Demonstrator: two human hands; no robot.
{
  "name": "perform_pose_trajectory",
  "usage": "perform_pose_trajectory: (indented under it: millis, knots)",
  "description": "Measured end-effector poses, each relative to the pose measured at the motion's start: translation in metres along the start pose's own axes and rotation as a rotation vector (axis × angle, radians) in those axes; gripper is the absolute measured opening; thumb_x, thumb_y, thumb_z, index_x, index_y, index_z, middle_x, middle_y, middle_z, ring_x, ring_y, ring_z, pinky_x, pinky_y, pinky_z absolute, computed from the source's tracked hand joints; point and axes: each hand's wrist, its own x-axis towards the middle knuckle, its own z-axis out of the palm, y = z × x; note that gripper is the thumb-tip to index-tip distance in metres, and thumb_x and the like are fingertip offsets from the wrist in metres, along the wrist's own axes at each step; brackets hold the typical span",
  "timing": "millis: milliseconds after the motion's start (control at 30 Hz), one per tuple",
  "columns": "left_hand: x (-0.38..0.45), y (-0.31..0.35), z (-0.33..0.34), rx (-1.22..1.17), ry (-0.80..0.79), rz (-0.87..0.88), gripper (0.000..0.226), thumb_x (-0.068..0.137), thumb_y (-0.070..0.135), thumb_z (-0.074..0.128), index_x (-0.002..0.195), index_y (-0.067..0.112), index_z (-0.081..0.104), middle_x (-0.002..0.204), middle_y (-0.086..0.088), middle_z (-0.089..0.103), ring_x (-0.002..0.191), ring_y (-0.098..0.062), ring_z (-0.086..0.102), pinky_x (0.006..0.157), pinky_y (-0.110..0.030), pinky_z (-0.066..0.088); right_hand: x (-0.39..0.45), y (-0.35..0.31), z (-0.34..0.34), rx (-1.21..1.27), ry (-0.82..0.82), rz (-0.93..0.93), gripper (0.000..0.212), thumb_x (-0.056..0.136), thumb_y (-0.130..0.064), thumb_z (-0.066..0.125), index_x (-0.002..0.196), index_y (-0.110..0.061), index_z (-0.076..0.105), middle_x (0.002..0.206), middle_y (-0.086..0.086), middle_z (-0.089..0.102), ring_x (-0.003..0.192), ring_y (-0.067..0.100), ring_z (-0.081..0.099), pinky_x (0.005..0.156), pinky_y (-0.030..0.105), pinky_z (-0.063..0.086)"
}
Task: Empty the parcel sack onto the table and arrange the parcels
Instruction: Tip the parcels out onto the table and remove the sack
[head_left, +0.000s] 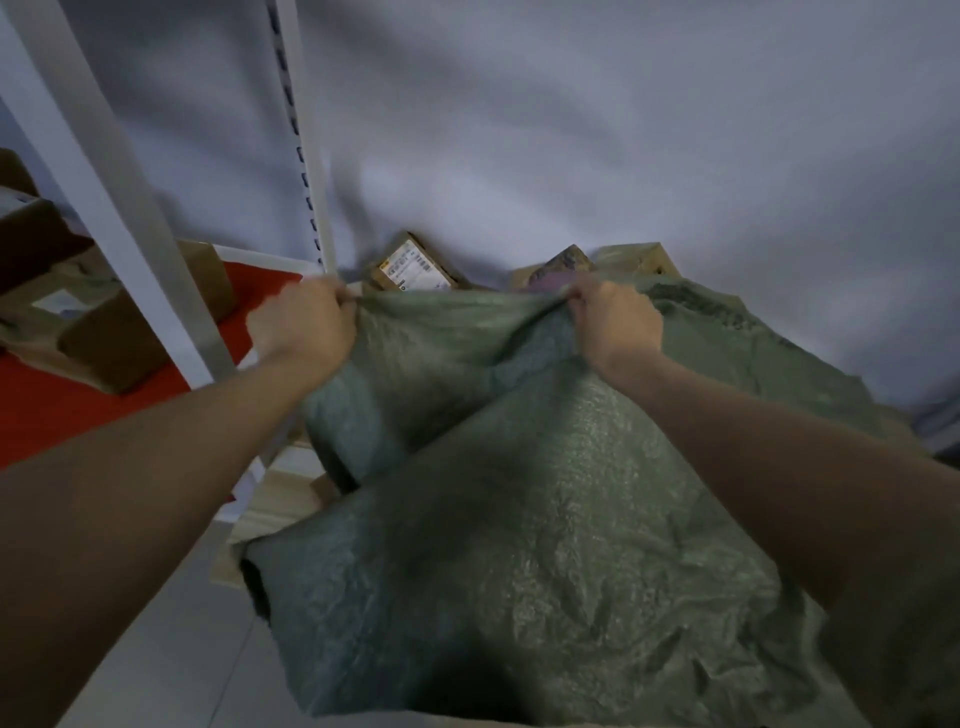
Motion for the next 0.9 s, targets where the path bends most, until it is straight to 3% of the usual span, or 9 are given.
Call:
perform_pose_trajectory:
  millis: [67,100,167,233,267,400,633,767,900]
  knots:
    - [0.031,0.015,-0.012,-0.12,0.086,-0.086,0.025,0.1,0.029,0.047,0.114,0.019,0.065,0.102,-0.011,0.068,0.092,-0.032,0.063,0.072,-0.036,0.045,0.01,-0.001,-0.006,0.195,0.092,-0.025,0.03,0.104,-0.016,0.041,0.131,-0.019,0.053,0.11,0.018,0.069,0.101,0.041,0.065,0.074,0.039,0.049]
    - [0.045,0.021,-0.015,-0.276,0.093,-0.121,0.028,0.099,0.027,0.05,0.123,0.018,0.059,0.113,-0.012,0.066,0.105,-0.034,0.062,0.079,-0.037,0.046,0.015,-0.001,-0.007,0.318,0.076,-0.028,0.038,0.103,-0.018,0.043,0.141,-0.018,0.042,0.122,0.018,0.065,0.109,0.041,0.062,0.083,0.043,0.051]
    - [0.062,0.026,-0.01,-0.617,-0.006,-0.136,0.062,0.093,0.031,0.062,0.147,0.024,0.033,0.143,-0.009,0.05,0.13,-0.028,0.05,0.104,-0.04,0.044,0.019,0.0,-0.007,0.464,-0.055,-0.011,0.068,0.1,-0.026,0.053,0.156,-0.024,0.014,0.146,0.013,0.05,0.126,0.038,0.053,0.104,0.052,0.044]
    - [0.057,0.027,0.004,-0.634,-0.14,-0.132,0.1,0.081,0.048,0.071,0.154,0.033,0.004,0.161,-0.004,0.024,0.144,-0.024,0.031,0.116,-0.046,0.031,0.015,0.008,-0.002,0.41,-0.133,0.009,0.085,0.096,-0.039,0.058,0.158,-0.025,0.003,0.152,0.009,0.043,0.135,0.033,0.046,0.112,0.053,0.036]
    - [0.047,0.026,0.014,-0.589,-0.201,-0.125,0.107,0.078,0.051,0.072,0.155,0.032,0.0,0.163,-0.004,0.017,0.146,-0.024,0.026,0.118,-0.045,0.027,0.009,0.013,0.001,0.353,-0.142,-0.003,0.086,0.095,-0.044,0.058,0.159,-0.023,0.003,0.153,0.009,0.04,0.139,0.031,0.041,0.116,0.052,0.031]
    - [-0.002,0.021,0.053,-0.44,-0.356,-0.156,0.091,0.083,0.038,0.074,0.154,0.016,0.022,0.159,-0.016,0.023,0.143,-0.033,0.031,0.117,-0.044,0.028,-0.024,0.032,0.014,0.21,-0.076,-0.098,0.08,0.096,-0.048,0.054,0.159,-0.02,0.013,0.16,0.006,0.031,0.149,0.025,0.025,0.123,0.047,0.016]
    - [-0.07,0.004,0.079,-0.35,-0.436,-0.266,0.079,0.084,0.043,0.072,0.148,0.014,0.037,0.15,-0.019,0.036,0.136,-0.035,0.039,0.112,-0.043,0.036,-0.073,0.051,0.036,0.163,-0.03,-0.05,0.076,0.096,-0.046,0.054,0.157,-0.018,0.02,0.16,0.008,0.029,0.148,0.027,0.023,0.122,0.046,0.014]
    - [-0.113,0.006,0.073,-0.31,-0.342,-0.331,0.076,0.083,0.049,0.07,0.147,0.019,0.041,0.146,-0.019,0.04,0.136,-0.037,0.037,0.112,-0.046,0.033,-0.103,0.057,0.038,0.223,0.054,-0.053,0.072,0.095,-0.042,0.057,0.155,-0.016,0.027,0.156,0.008,0.033,0.145,0.027,0.027,0.12,0.045,0.017]
    - [-0.171,0.028,0.055,-0.307,-0.104,-0.485,0.066,0.085,0.046,0.069,0.137,0.012,0.047,0.14,-0.02,0.041,0.132,-0.04,0.037,0.11,-0.049,0.028,-0.145,0.067,0.04,0.362,0.124,-0.001,0.064,0.093,-0.032,0.062,0.149,-0.014,0.037,0.144,0.011,0.042,0.135,0.029,0.034,0.11,0.044,0.025]
